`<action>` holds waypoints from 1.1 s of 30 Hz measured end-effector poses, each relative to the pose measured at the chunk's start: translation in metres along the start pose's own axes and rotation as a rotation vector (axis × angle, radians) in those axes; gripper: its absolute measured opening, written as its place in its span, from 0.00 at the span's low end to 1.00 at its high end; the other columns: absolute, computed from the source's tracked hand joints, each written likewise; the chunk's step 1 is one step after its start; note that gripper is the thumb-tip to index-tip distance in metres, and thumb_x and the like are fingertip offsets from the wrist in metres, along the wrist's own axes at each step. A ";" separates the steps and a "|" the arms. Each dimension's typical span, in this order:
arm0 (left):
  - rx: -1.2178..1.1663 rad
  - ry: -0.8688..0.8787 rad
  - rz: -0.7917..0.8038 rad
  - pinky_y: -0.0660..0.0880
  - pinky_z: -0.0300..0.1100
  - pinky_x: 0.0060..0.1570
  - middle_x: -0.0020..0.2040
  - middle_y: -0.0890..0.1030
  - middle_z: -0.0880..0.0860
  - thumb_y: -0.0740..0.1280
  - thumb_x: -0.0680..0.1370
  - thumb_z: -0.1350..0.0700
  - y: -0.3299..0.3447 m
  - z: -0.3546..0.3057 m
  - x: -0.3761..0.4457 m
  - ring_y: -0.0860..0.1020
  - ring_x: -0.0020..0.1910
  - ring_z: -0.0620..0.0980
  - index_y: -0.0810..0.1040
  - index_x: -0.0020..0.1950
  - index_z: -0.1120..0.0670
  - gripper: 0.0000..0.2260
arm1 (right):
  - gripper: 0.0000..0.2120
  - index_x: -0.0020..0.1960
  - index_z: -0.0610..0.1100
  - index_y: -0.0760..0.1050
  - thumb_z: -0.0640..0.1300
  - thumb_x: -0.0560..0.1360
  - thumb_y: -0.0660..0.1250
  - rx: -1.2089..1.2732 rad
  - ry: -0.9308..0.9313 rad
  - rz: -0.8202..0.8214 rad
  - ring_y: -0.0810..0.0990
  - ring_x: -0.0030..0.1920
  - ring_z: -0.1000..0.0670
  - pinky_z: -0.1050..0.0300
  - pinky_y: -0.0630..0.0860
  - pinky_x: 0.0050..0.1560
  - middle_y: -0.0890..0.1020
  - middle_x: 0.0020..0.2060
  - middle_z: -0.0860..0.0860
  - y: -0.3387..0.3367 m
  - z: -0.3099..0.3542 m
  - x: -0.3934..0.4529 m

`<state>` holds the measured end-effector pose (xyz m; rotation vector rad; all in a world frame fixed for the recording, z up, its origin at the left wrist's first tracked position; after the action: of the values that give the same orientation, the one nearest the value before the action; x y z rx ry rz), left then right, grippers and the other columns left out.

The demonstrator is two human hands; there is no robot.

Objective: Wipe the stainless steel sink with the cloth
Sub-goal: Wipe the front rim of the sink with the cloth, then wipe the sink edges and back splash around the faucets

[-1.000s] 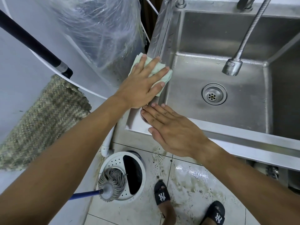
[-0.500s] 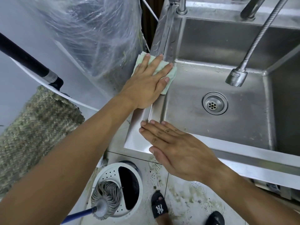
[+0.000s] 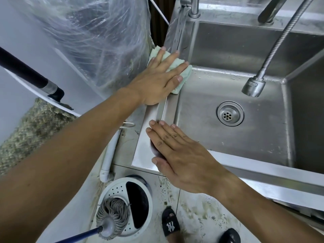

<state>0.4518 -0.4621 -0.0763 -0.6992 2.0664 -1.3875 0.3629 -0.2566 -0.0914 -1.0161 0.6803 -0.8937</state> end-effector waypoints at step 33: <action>0.049 -0.288 -0.262 0.50 0.58 0.81 0.85 0.48 0.54 0.51 0.86 0.48 0.053 -0.053 -0.077 0.44 0.83 0.56 0.53 0.84 0.57 0.27 | 0.18 0.67 0.47 0.79 0.43 0.81 0.58 0.245 0.094 -0.363 0.75 0.72 0.48 0.42 0.60 0.79 0.80 0.67 0.51 -0.117 -0.156 0.077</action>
<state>0.4643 -0.3577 -0.0974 -1.1107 1.7571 -1.3768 0.2362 -0.4185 -0.0499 -0.8934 0.4556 -1.3148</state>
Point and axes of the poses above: each hand's wrist, its own x-axis towards the middle knuckle, its own y-axis out of the palm, z = x × y, the point moved 2 cm from there along x, towards the middle knuckle
